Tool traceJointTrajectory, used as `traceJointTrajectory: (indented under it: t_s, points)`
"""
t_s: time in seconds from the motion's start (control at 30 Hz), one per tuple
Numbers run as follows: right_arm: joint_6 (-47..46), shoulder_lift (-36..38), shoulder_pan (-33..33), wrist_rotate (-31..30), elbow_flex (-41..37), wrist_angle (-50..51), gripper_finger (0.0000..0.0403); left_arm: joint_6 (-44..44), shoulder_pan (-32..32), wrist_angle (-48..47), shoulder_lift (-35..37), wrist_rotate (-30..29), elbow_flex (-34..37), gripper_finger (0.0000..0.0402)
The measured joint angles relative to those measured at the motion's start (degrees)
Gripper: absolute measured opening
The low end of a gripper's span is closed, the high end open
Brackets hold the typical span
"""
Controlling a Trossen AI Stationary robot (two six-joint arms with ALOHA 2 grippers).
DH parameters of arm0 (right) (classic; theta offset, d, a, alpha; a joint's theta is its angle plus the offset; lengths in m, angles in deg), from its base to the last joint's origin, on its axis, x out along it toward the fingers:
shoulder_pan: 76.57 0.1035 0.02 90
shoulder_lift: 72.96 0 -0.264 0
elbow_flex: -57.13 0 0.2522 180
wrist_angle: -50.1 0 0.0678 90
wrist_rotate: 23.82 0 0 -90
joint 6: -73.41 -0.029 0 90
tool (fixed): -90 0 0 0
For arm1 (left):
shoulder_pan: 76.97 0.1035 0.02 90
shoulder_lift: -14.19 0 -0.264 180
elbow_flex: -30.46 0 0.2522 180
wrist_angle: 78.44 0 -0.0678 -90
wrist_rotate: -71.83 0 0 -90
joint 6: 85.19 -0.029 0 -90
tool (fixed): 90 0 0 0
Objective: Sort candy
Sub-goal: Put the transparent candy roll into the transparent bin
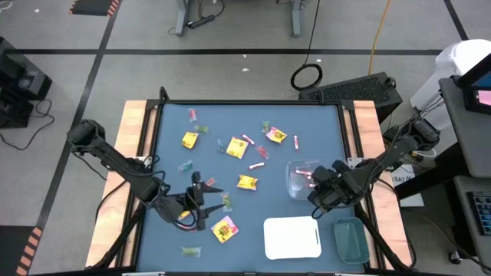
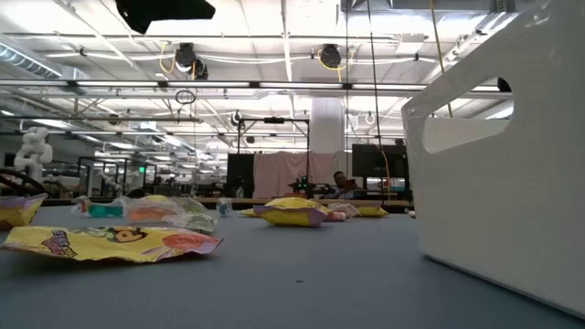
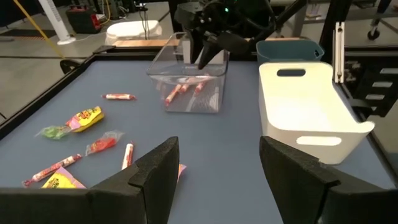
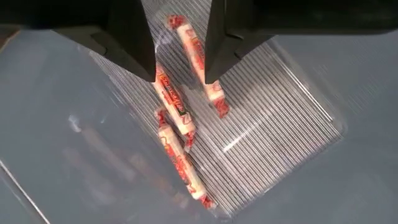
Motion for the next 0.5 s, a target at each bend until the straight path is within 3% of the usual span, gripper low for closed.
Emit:
traceJointTrajectory:
  t_s: [0.2, 0.5]
  points:
    - [0.52, 1.36, 0.02, 0.39, 1.33, -0.41, 0.0145, -0.09, 1.86, -0.02, -0.58, 0.02, 0.00, 0.0228]
    - [3.34, 1.74, 0.20, -1.28, 9.77, -0.13, 0.0144, -2.95, 4.40, 0.00, -0.58, 0.11, 0.00, 0.0228]
